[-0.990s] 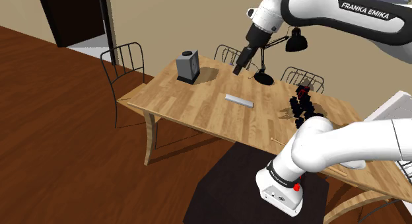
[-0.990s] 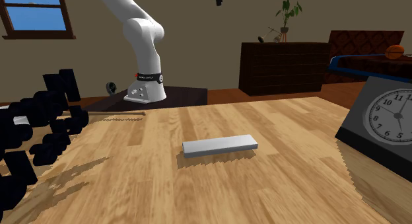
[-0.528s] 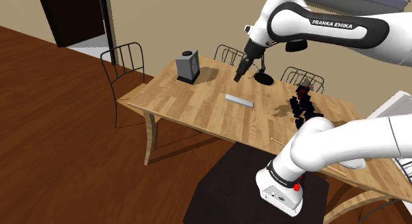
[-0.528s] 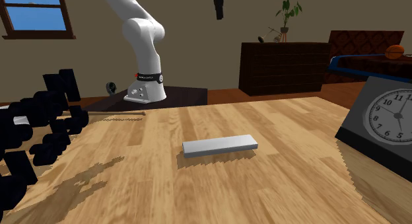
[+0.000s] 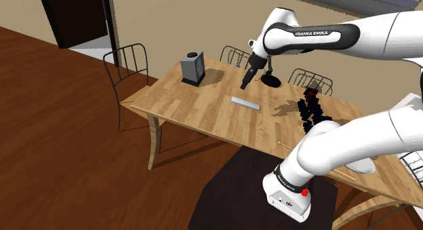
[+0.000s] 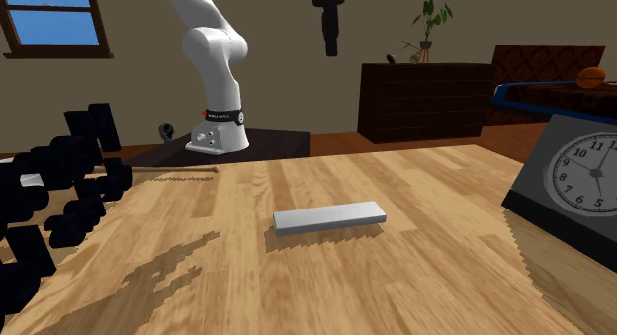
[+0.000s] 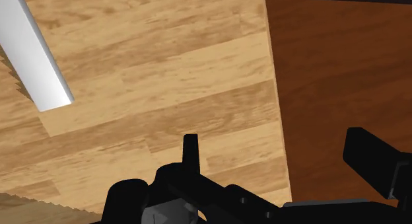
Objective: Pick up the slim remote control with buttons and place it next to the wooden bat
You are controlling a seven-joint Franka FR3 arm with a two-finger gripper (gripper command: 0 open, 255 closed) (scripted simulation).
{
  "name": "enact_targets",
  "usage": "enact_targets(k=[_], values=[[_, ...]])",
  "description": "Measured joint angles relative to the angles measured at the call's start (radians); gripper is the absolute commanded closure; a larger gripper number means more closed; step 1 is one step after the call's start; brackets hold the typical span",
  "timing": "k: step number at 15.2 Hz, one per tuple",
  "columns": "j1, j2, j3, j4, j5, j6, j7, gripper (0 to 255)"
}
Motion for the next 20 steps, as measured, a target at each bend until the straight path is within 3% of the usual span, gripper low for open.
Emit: enact_targets(k=[6, 10, 17, 20], values=[[-0.023, 0.16, -0.108, 0.012, -0.01, 0.129, -0.137, 0], [-0.024, 0.304, -0.175, 0.06, 0.023, 0.209, -0.238, 0], [-0.045, 0.574, -0.251, 0.172, 0.16, 0.32, -0.449, 0], [-0.085, 0.71, -0.256, 0.251, 0.248, 0.346, -0.559, 0]])
